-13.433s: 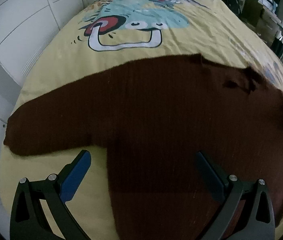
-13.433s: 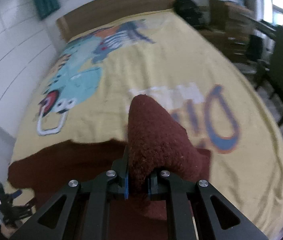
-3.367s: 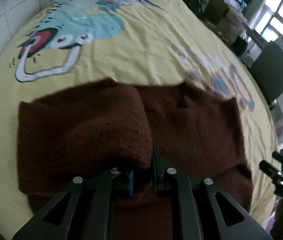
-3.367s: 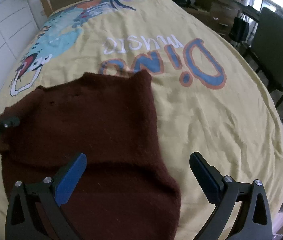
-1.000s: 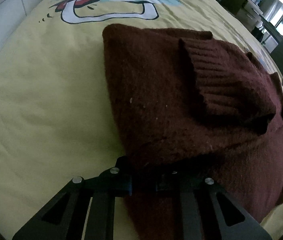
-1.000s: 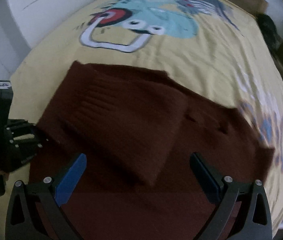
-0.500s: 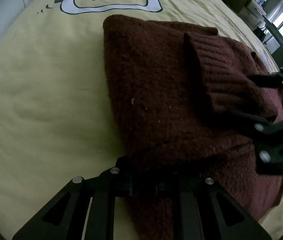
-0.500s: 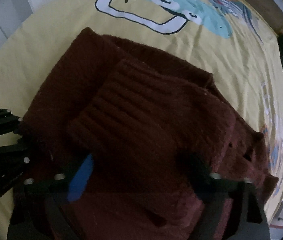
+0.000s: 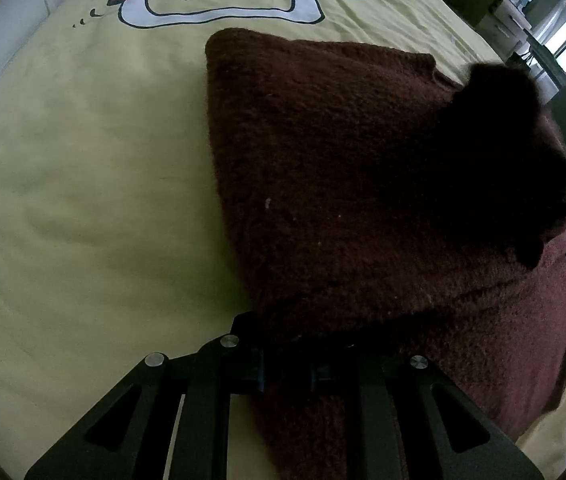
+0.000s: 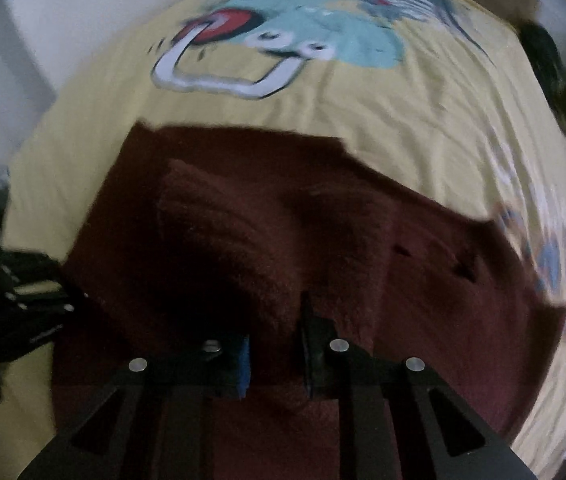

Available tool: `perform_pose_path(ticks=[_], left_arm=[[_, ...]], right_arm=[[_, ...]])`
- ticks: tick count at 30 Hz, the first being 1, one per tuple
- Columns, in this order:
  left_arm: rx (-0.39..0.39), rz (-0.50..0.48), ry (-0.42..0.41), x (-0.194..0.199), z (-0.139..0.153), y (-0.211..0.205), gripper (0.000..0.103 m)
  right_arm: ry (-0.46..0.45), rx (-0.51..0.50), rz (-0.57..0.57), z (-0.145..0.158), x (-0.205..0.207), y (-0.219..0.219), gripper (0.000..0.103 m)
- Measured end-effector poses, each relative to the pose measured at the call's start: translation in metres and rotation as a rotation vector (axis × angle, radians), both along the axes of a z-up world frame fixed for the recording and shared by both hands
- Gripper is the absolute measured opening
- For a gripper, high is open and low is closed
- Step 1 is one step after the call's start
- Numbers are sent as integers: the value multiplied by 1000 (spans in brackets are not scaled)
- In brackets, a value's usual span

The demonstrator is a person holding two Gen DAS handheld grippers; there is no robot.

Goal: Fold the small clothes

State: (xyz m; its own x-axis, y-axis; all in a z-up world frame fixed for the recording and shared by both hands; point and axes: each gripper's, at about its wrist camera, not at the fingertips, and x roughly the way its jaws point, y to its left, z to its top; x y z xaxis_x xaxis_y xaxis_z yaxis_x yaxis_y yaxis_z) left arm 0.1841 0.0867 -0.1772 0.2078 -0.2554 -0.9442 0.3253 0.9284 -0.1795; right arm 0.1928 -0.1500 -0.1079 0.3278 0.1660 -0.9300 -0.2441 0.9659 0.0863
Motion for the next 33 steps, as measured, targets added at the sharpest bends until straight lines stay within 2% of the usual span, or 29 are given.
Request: perform_pose_path(ticks=[4,8,17,22,26,33], left_arm=[[7,3,2,3,0,-5,13],[21,4,-1,2,1,-10,13],[57,-8,-11,-2,4,-20,13],[68,-13,-14,-1,2,-22,13],[76,-17,-14,-1,2,-21,13],[85,-14,-20,0,1,-23,13]], right_arm=[[-10,78,-95,16,-17,-40,19],[0,142,-202,18,-31,-82,19],[82,213,-367,-14,-55,-143,19],[122,254,-439,-31,-68,-166,24],[117,243,-460,-33,-78,-183,24],[143,200,-488,-31,-92,-206,35]])
